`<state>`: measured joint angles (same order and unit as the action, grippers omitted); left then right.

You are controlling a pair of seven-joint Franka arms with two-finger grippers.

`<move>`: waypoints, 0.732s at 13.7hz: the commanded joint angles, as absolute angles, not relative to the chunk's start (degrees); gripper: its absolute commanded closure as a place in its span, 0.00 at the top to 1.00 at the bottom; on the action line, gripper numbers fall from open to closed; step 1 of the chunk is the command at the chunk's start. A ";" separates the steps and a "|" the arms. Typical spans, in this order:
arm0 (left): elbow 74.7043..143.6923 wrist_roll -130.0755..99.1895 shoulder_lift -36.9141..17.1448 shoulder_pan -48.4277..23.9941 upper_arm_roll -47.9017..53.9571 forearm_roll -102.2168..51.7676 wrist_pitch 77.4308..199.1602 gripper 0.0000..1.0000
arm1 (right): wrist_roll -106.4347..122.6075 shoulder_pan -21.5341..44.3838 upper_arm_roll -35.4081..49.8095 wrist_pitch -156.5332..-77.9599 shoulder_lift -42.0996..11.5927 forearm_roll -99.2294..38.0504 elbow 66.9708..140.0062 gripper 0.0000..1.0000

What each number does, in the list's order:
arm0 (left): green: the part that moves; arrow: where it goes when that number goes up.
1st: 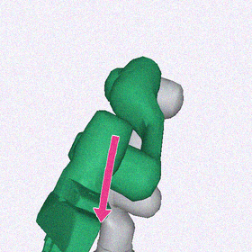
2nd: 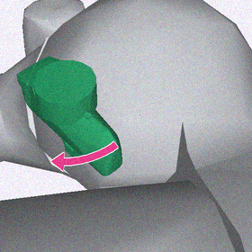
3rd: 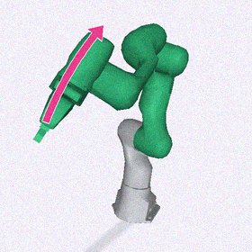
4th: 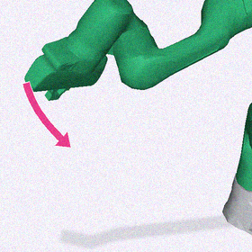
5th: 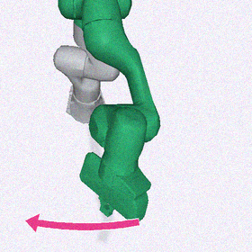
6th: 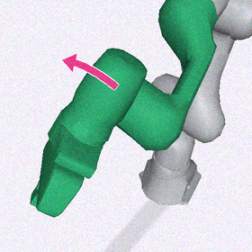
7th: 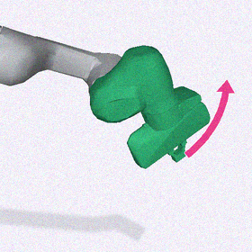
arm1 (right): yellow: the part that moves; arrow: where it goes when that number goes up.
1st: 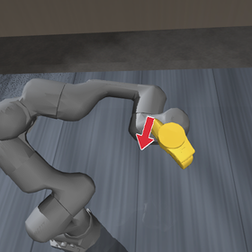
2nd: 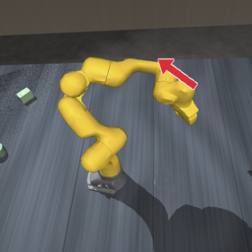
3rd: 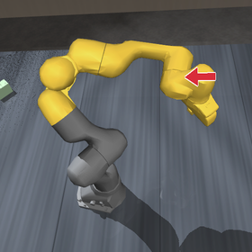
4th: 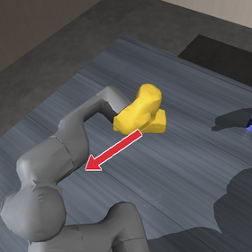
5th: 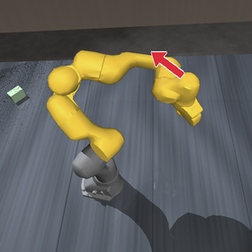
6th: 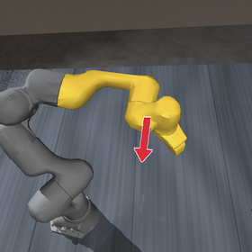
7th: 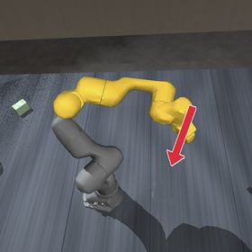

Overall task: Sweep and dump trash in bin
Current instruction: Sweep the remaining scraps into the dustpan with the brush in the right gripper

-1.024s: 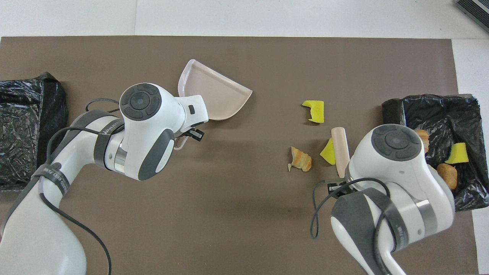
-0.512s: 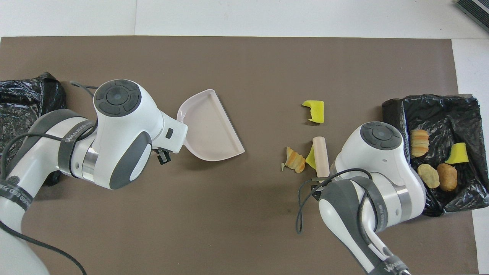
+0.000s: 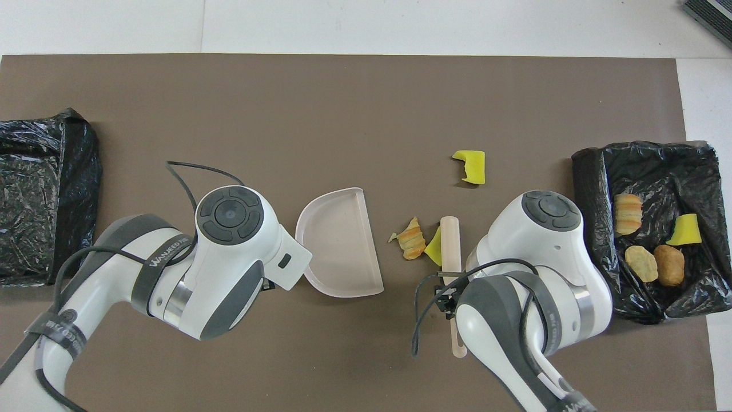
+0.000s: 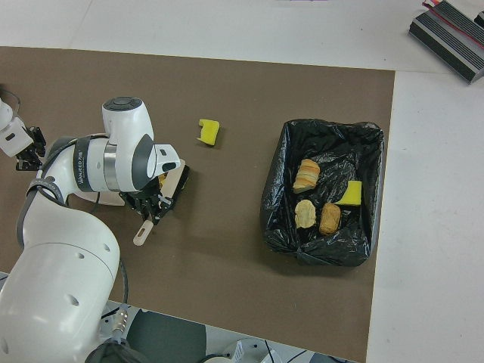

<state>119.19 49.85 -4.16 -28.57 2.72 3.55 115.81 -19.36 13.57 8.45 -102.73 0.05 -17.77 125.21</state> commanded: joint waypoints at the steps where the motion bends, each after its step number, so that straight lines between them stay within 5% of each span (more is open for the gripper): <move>1: 121.99 50.98 -2.29 -29.79 2.02 5.27 117.86 0.00 | -18.11 15.73 8.61 -106.07 -0.17 -24.23 125.68 0.00; 6: 123.30 51.06 -2.02 -30.23 2.02 5.27 120.66 0.00 | -16.08 19.25 8.61 -109.43 -2.72 -41.63 120.95 0.00; 10: 125.59 51.33 -3.69 -30.50 2.02 5.19 129.62 0.00 | -20.20 19.25 8.18 -106.80 0.42 -41.23 118.30 0.00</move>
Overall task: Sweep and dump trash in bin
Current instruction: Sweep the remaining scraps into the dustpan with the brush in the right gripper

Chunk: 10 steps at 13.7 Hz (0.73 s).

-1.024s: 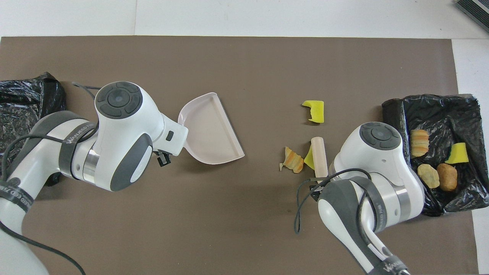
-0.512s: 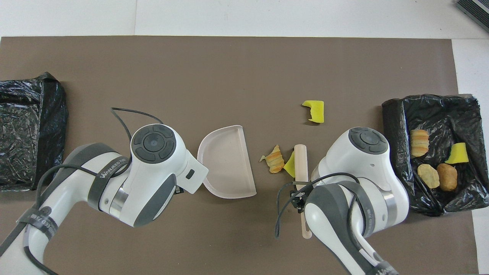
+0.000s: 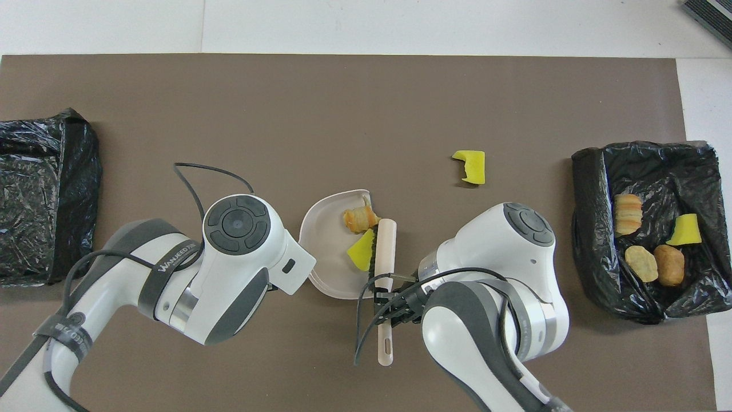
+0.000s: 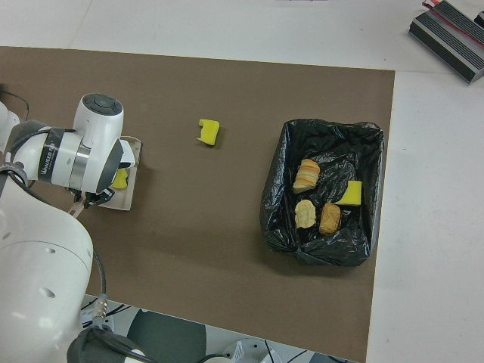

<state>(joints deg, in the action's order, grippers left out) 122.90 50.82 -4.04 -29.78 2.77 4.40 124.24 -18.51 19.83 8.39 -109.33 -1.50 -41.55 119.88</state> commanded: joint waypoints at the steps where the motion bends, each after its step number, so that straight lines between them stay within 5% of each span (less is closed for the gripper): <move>1: 125.42 51.42 -3.95 -30.15 2.11 5.01 130.25 0.00 | -21.52 18.55 8.00 -105.13 1.48 -35.83 117.78 0.00; 6: 124.72 50.54 -4.74 -28.57 2.11 4.40 130.96 0.00 | -11.92 12.77 8.00 -102.74 -0.34 -9.70 116.28 0.00; 10: 121.65 48.16 -6.41 -27.43 2.02 3.69 129.21 0.00 | -5.45 9.05 8.17 -102.48 -11.57 8.40 104.97 0.00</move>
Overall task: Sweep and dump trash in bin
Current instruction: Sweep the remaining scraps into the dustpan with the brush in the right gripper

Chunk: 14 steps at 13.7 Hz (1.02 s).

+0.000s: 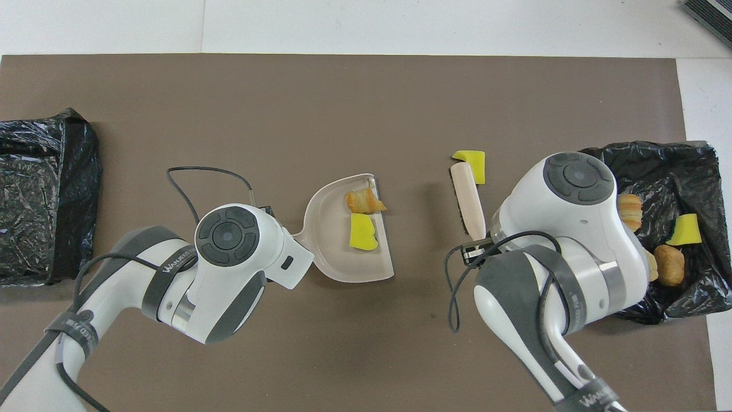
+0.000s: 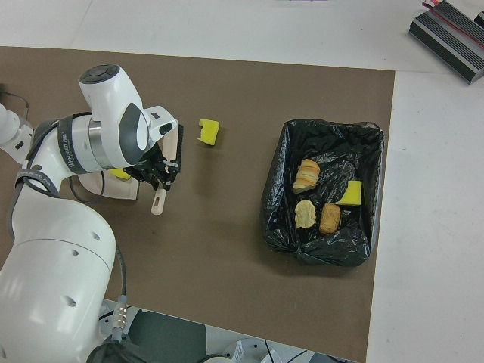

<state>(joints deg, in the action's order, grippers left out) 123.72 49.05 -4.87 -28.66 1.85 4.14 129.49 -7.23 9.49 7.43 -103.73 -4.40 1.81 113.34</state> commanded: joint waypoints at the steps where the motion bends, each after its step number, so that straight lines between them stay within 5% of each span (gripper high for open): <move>1: 121.03 47.73 -6.42 -27.42 2.02 3.34 128.59 0.00 | -4.41 8.44 8.26 -102.74 -14.04 13.05 103.11 0.00; 8: 118.56 38.85 -5.72 -27.07 1.93 2.02 118.92 0.00 | -1.14 7.64 8.44 -106.09 -19.25 20.57 101.60 0.00; 14: 120.15 39.37 -5.44 -28.47 2.02 2.20 120.05 0.00 | -4.82 13.61 8.96 -101.42 -15.65 -5.33 106.17 0.00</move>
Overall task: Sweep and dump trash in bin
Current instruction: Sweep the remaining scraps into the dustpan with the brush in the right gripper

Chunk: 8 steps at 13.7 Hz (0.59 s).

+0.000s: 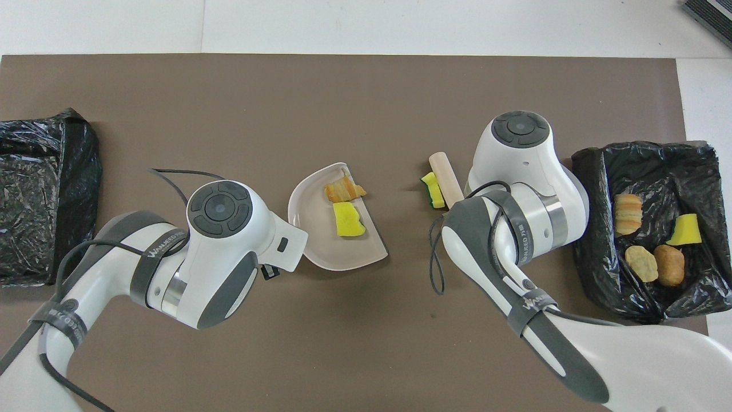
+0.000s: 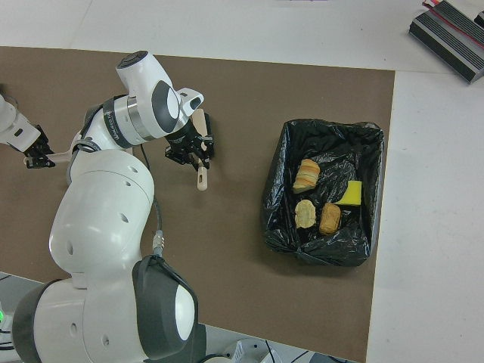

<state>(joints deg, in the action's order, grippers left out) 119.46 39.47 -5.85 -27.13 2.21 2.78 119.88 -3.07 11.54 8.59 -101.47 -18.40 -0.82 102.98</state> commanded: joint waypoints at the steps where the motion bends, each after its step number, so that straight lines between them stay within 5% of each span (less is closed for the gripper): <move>1: 120.76 39.46 -5.36 -28.56 2.02 2.28 120.75 0.00 | -6.49 14.49 9.05 -101.86 -15.47 -9.19 106.43 0.00; 8: 124.28 43.22 -5.89 -30.68 2.11 2.20 129.97 0.00 | -20.21 23.21 9.05 -103.72 -12.05 -22.85 106.00 0.00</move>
